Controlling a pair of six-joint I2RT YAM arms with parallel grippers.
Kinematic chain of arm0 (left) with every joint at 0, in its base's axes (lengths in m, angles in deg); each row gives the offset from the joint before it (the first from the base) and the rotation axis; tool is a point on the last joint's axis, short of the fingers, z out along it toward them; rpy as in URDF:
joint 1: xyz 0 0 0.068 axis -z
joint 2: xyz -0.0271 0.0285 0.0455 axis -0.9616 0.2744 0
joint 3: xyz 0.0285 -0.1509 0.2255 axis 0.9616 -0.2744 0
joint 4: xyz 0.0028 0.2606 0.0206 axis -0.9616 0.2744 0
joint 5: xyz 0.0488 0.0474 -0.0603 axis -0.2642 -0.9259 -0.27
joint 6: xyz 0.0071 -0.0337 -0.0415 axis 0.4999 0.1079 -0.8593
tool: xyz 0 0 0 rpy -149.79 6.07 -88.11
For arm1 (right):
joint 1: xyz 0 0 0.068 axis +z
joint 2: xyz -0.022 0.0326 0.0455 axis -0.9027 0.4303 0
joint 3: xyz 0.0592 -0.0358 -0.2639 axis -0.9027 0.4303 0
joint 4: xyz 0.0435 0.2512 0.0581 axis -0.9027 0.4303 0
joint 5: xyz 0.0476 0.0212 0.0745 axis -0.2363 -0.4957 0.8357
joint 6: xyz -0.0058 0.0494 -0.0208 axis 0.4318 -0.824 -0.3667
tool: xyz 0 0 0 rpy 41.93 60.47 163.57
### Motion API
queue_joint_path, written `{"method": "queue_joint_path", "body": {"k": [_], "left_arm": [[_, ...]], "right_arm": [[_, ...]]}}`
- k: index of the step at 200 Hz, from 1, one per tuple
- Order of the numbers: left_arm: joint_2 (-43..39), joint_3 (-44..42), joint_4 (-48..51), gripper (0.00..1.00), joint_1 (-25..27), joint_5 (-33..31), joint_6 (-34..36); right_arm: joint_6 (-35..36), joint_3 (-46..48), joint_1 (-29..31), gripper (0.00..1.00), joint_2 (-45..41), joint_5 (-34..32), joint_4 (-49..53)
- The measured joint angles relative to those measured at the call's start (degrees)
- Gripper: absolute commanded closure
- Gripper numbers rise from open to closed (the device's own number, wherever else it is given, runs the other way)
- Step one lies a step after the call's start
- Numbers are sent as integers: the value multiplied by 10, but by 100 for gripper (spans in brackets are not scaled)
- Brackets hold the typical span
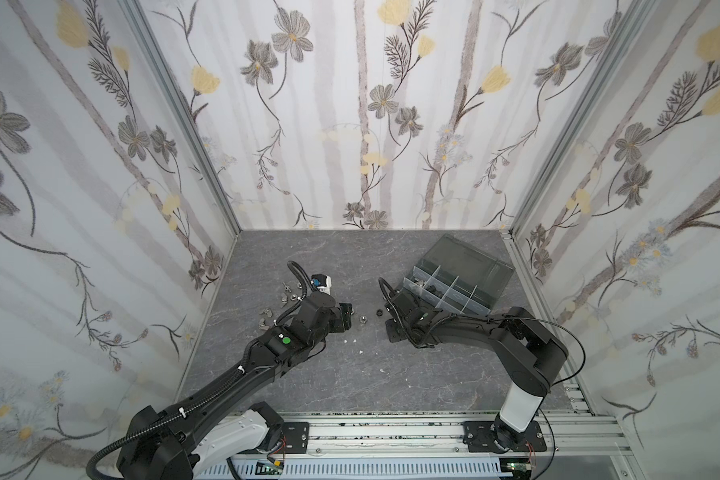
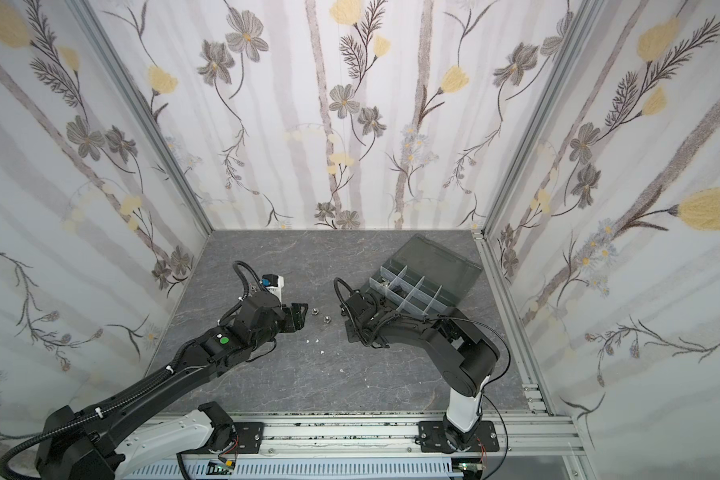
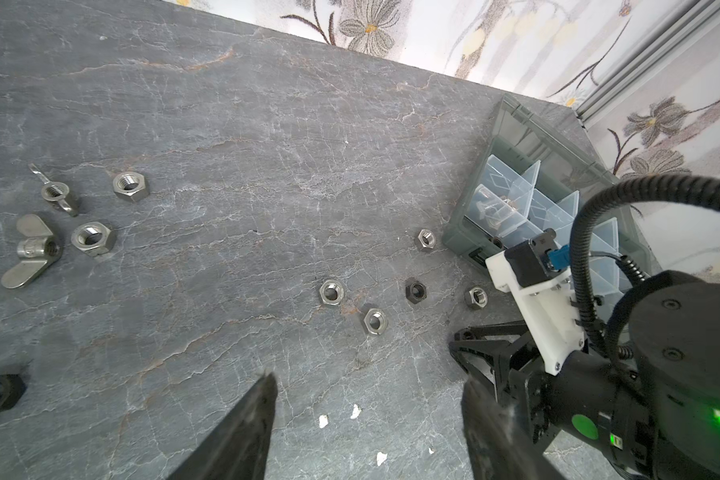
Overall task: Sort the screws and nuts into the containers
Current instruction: 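Lower the right gripper onto the black hex nut and close it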
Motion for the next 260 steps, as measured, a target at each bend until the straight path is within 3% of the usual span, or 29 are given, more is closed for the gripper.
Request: {"method": "queue_joint_path", "body": {"k": [83, 160, 228, 260], "left_arm": [[0, 0, 1, 29, -3, 0, 1], [2, 1, 9, 28, -3, 0, 1], [2, -16, 15, 19, -3, 5, 0], [-7, -32, 13, 6, -3, 4, 0]], "right_arm": [[5, -7, -4, 81, 7, -5, -5], [9, -1, -13, 86, -41, 0, 3], [19, 4, -54, 87, -122, 20, 7], [26, 5, -86, 86, -152, 38, 8]]}}
